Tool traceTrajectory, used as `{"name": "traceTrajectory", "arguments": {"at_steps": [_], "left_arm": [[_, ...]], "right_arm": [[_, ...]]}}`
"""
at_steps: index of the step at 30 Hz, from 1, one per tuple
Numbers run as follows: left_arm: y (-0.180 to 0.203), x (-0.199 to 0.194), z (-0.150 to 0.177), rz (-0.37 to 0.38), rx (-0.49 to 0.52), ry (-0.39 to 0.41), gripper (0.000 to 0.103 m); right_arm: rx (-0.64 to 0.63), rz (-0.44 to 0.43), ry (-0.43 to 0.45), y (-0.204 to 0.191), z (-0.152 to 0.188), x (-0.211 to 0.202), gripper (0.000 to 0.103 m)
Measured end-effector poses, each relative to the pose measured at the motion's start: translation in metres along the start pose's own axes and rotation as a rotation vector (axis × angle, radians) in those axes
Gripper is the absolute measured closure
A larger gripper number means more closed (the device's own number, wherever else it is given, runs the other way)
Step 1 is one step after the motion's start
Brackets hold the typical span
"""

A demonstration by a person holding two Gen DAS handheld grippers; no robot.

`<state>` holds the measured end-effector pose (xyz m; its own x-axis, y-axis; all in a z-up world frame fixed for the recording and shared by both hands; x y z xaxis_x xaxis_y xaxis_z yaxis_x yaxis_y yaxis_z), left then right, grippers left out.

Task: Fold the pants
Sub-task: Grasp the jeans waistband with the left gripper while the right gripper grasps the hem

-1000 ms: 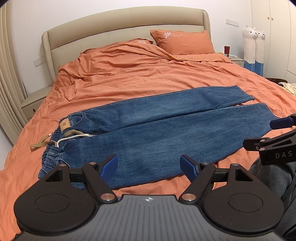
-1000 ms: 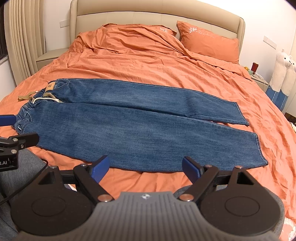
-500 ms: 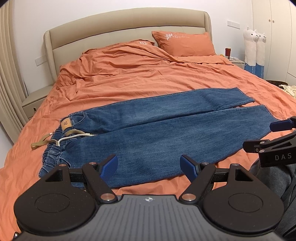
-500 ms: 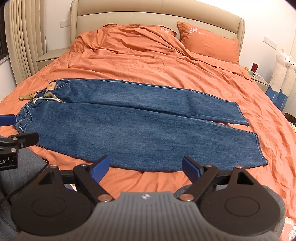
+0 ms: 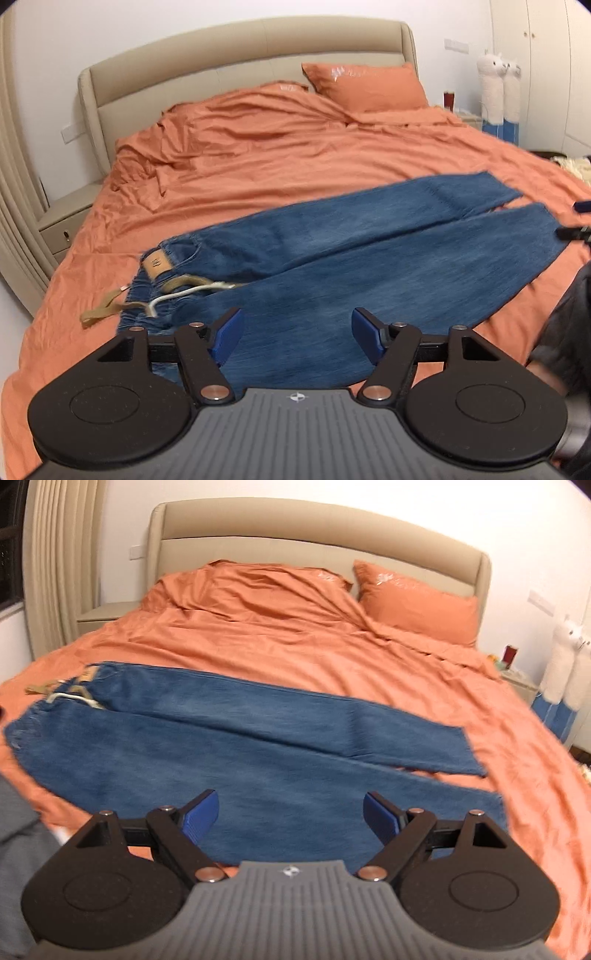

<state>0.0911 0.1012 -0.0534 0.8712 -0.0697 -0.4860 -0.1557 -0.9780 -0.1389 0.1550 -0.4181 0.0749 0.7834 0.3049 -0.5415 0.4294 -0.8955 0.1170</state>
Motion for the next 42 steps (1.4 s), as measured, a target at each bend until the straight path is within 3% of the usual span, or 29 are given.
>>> {"name": "traceTrajectory", "arguments": {"at_steps": [7,12,17,19,21,23,26,28,34,38,42], "left_arm": [[-0.059,0.031,0.043,0.019,0.179,-0.142,0.028],[-0.076,0.063,0.090,0.037,0.342,-0.278,0.028],[-0.070,0.085,0.130,0.048,0.533,-0.372,0.028],[-0.069,0.091,0.139,0.030,0.567,-0.372,0.029],[-0.068,0.097,0.145,0.021,0.567,-0.378,0.030],[-0.066,0.104,0.146,0.000,0.582,-0.385,0.037],[-0.063,0.108,0.140,-0.025,0.558,-0.387,0.058],[-0.066,0.107,0.130,-0.074,0.535,-0.366,0.083],[-0.081,0.097,0.083,-0.203,0.326,-0.278,0.090],[-0.090,0.100,0.065,-0.289,0.201,-0.290,0.090],[-0.094,0.102,0.057,-0.359,0.089,-0.311,0.090]], "right_arm": [[0.072,0.013,-0.104,0.052,0.020,0.029,0.021],[0.166,0.007,-0.162,0.077,0.033,0.037,0.023],[0.148,0.059,-0.203,0.102,0.037,0.040,0.040],[0.140,0.069,-0.210,0.114,0.036,0.040,0.045],[0.124,0.074,-0.218,0.128,0.034,0.041,0.060],[0.093,0.086,-0.239,0.146,0.032,0.042,0.068],[0.065,0.094,-0.267,0.178,0.030,0.044,0.071],[0.021,0.092,-0.290,0.202,0.032,0.044,0.071],[-0.268,0.027,-0.395,0.257,0.066,0.058,0.072],[-0.406,-0.049,-0.482,0.277,0.104,0.078,0.072],[-0.544,-0.148,-0.493,0.267,0.137,0.090,0.072]]}}
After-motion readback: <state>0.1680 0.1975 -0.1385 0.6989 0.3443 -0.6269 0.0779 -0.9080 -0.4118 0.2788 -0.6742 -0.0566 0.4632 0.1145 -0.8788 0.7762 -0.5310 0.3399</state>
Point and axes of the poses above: each gripper's, at about its wrist camera, not at the fingertips, and x roughly the way its jaws point, y to its right, z to its underside, the point moved 8 cm from there along x, roughly the way its jaws point, and after that the axes turned 12 degrees about y, right-handed, at the moved point
